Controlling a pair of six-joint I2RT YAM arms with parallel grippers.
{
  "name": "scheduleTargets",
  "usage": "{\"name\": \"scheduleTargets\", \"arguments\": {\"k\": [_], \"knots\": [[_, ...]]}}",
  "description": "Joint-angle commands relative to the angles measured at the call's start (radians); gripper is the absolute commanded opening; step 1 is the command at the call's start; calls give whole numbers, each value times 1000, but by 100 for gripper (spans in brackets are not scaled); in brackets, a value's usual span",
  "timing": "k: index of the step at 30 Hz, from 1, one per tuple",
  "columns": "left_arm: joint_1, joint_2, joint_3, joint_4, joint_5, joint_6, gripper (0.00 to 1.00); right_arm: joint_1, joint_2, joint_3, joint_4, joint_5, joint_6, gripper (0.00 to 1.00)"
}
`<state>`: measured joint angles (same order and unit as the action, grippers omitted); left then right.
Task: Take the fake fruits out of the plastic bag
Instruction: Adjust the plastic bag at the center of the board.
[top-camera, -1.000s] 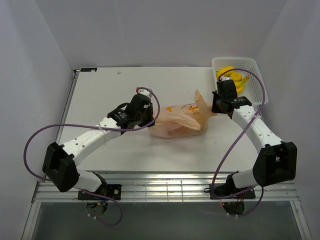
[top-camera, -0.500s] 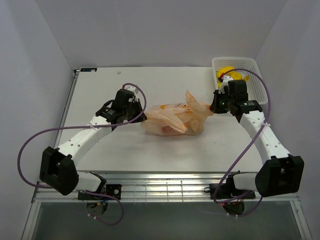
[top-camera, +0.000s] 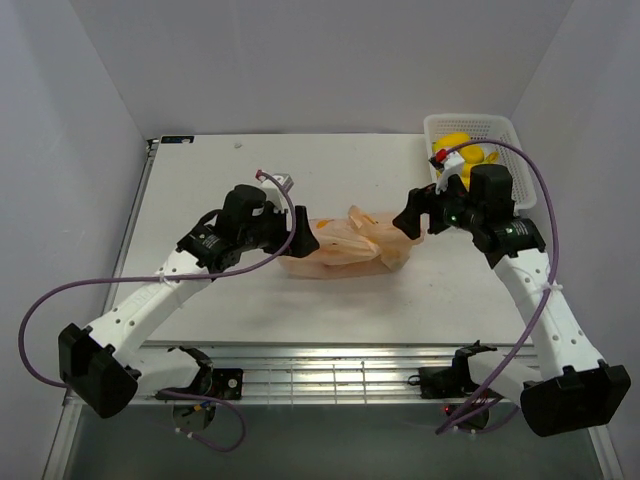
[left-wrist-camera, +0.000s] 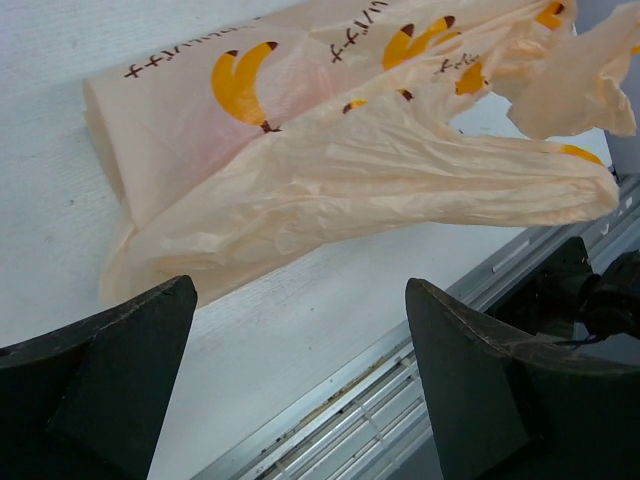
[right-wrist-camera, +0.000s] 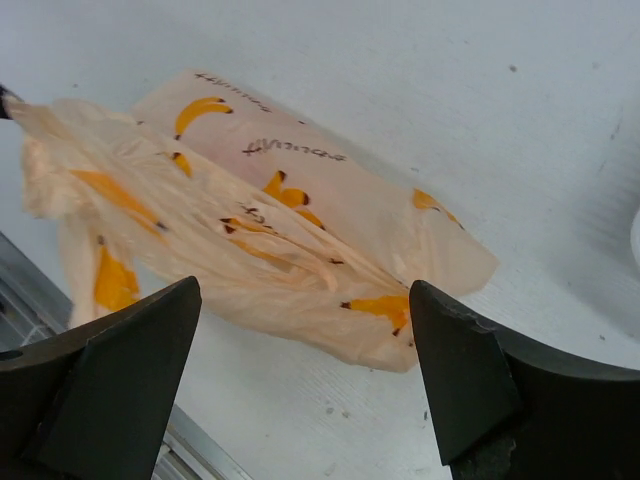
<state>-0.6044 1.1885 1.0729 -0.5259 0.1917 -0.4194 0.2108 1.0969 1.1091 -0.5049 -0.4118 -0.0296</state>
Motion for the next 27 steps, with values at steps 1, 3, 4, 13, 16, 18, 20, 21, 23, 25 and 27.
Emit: {"name": "scheduleTargets", "arguments": {"k": [1, 3, 4, 13, 16, 18, 20, 21, 23, 25, 27], "knots": [[-69, -23, 35, -32, -77, 51, 98, 74, -49, 18, 6, -73, -116, 90], [-107, -10, 53, -39, -95, 76, 98, 145, -36, 41, -7, -53, -139, 90], [-124, -4, 59, -39, -101, 83, 98, 172, -25, 50, -9, -45, -147, 90], [-212, 19, 76, -39, -143, 85, 98, 355, 162, 172, 44, 73, -141, 93], [-233, 20, 75, -37, -140, 71, 98, 358, 192, 190, 68, 73, -115, 67], [-258, 28, 82, -31, -162, 48, 98, 360, 186, 193, 84, 94, -92, 8], [-302, 48, 96, -36, -217, 24, 98, 358, 167, 201, 101, 120, -38, 8], [-320, 57, 119, -42, -272, 15, 98, 358, 146, 208, 104, 155, -18, 8], [-385, 80, 145, -49, -333, -5, 98, 358, 121, 231, 105, 212, 60, 8], [-426, 111, 182, -46, -426, -24, 98, 360, 90, 245, 97, 234, 124, 8], [-474, 138, 226, -51, -556, -56, 98, 358, 74, 264, 77, 234, 152, 8]]}}
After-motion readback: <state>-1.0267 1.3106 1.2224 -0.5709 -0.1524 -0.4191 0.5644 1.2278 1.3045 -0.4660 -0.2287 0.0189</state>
